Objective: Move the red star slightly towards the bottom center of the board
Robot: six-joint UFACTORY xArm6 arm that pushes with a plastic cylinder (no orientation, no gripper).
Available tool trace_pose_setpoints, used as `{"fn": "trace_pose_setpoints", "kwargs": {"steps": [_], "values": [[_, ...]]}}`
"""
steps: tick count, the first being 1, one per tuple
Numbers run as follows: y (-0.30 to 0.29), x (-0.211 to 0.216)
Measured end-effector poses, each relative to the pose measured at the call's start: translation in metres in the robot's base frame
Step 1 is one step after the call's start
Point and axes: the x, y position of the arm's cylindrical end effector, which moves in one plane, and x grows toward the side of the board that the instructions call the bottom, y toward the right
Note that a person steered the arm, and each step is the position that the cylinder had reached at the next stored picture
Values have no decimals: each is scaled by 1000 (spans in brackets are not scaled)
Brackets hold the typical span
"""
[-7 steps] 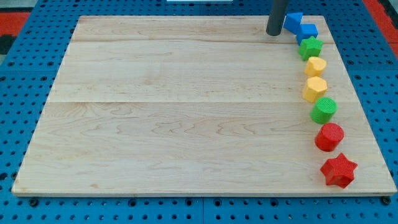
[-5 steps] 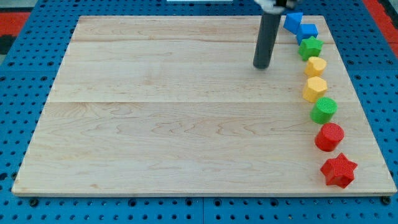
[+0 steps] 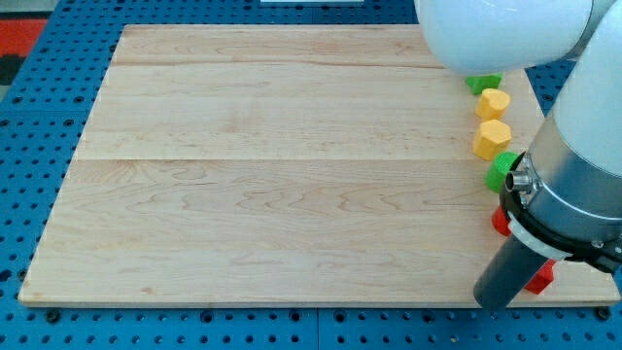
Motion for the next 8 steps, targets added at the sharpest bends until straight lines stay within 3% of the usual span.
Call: {"fn": "trace_pose_setpoints", "kwargs": {"steps": [5,6,8], "values": [[19,-1],[35,-1],[123,-1]]}}
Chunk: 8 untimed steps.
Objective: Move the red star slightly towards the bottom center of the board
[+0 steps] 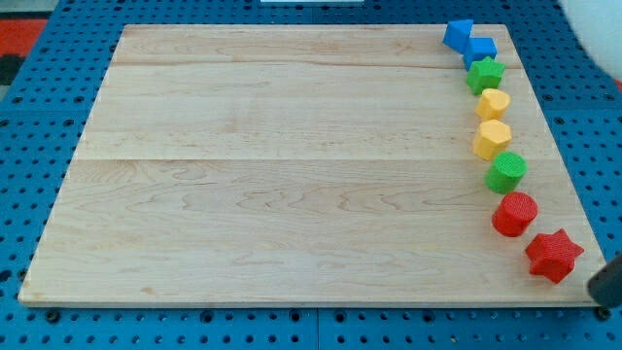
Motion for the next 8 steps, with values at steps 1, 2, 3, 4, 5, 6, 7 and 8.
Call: {"fn": "trace_pose_setpoints", "kwargs": {"steps": [1,2,3,4,5,6,7,8], "values": [[12,-8],[10,-11],[10,-27],[-24,-41],[-94,-53],[-146,-52],[-88,-33],[-104,-3]]}}
